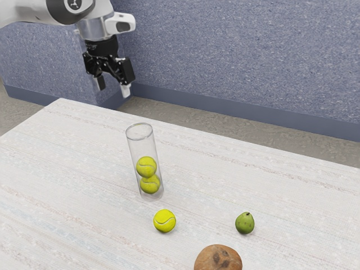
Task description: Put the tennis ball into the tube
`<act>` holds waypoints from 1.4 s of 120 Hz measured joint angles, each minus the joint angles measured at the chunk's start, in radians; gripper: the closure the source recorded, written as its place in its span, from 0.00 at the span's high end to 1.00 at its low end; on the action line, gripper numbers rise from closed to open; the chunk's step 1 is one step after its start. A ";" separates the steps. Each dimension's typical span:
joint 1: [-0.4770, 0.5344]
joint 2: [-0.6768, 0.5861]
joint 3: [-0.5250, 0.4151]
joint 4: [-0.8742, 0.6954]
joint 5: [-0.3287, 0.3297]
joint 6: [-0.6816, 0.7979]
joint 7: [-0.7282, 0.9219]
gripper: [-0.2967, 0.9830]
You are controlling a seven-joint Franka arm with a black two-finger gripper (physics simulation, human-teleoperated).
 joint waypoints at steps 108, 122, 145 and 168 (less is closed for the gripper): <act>-0.101 -0.039 -0.082 -0.474 -0.008 0.377 0.004 0.77; -0.141 -0.021 -0.085 -0.507 -0.013 0.440 0.002 0.77; -0.107 -0.006 -0.085 -0.586 -0.025 0.542 -0.002 0.77; -0.008 0.026 -0.095 -0.607 -0.029 0.597 -0.024 0.77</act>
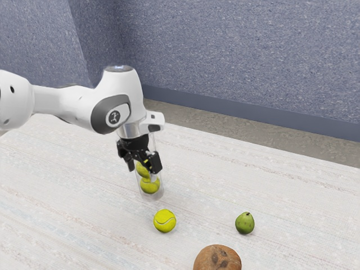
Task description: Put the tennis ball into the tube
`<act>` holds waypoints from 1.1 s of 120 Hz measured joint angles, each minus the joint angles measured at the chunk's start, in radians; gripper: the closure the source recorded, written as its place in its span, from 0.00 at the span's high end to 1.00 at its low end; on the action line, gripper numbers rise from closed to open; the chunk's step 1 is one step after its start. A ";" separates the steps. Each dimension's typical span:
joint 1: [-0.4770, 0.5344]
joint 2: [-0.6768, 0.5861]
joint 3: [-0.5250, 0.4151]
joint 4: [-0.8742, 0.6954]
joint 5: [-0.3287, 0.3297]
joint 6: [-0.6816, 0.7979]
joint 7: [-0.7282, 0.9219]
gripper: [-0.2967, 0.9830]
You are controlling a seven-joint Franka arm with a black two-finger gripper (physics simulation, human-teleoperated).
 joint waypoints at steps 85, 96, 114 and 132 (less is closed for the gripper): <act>-0.059 0.108 -0.051 -0.100 -0.088 0.145 0.002 0.77; -0.066 0.128 -0.051 -0.106 -0.101 0.182 0.003 0.77; -0.071 0.156 -0.051 -0.108 -0.115 0.216 0.005 0.77; -0.074 0.186 -0.053 -0.108 -0.138 0.237 0.006 0.77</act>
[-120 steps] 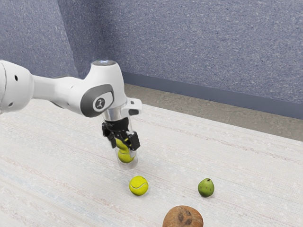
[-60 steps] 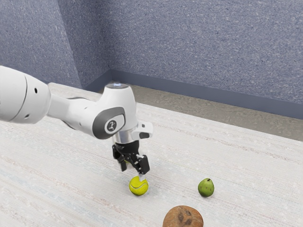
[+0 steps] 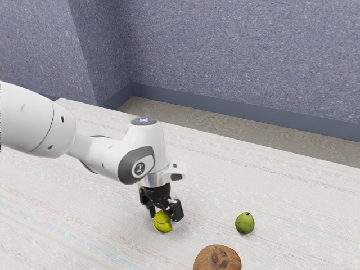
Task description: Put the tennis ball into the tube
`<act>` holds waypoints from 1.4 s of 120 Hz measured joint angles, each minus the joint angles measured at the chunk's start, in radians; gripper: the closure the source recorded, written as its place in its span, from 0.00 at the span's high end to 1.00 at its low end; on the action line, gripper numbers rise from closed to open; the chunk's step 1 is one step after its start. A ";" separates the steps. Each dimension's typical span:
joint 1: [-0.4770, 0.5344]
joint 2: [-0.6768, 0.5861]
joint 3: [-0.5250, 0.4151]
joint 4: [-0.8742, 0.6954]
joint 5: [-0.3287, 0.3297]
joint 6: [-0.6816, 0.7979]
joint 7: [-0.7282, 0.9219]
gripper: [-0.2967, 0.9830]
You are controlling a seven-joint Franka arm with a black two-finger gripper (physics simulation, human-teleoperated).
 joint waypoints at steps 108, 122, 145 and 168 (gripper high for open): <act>-0.017 -0.245 0.054 0.094 -0.005 -0.256 -0.015 0.57; -0.025 -0.269 0.092 0.174 0.025 -0.364 -0.015 0.57; -0.023 -0.270 0.141 0.319 0.089 -0.528 -0.015 0.57; 0.012 -0.238 0.161 0.438 0.135 -0.620 -0.014 0.57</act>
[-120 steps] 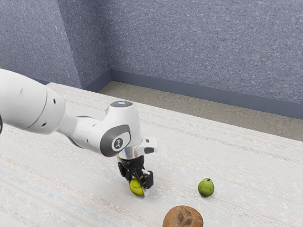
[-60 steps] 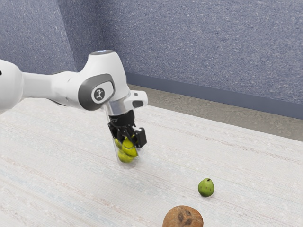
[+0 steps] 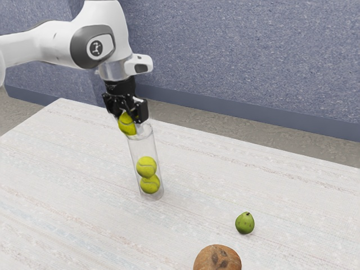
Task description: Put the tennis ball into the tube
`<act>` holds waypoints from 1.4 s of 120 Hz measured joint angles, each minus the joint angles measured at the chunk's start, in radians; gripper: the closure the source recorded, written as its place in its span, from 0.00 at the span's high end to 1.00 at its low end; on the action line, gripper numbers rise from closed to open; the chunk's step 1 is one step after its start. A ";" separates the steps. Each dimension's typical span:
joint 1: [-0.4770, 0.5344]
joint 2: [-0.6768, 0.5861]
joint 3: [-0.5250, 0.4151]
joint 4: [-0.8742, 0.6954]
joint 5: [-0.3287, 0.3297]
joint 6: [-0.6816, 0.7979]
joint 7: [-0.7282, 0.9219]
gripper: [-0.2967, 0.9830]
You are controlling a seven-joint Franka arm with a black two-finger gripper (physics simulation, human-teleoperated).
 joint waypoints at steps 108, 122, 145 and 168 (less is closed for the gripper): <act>0.003 0.160 0.048 0.151 0.031 -0.017 0.004 0.57; 0.003 0.161 0.048 0.151 0.005 0.006 0.003 0.57; 0.003 0.165 0.049 0.147 -0.038 0.031 0.002 0.58; 0.003 0.155 0.053 0.134 -0.046 0.036 0.001 0.63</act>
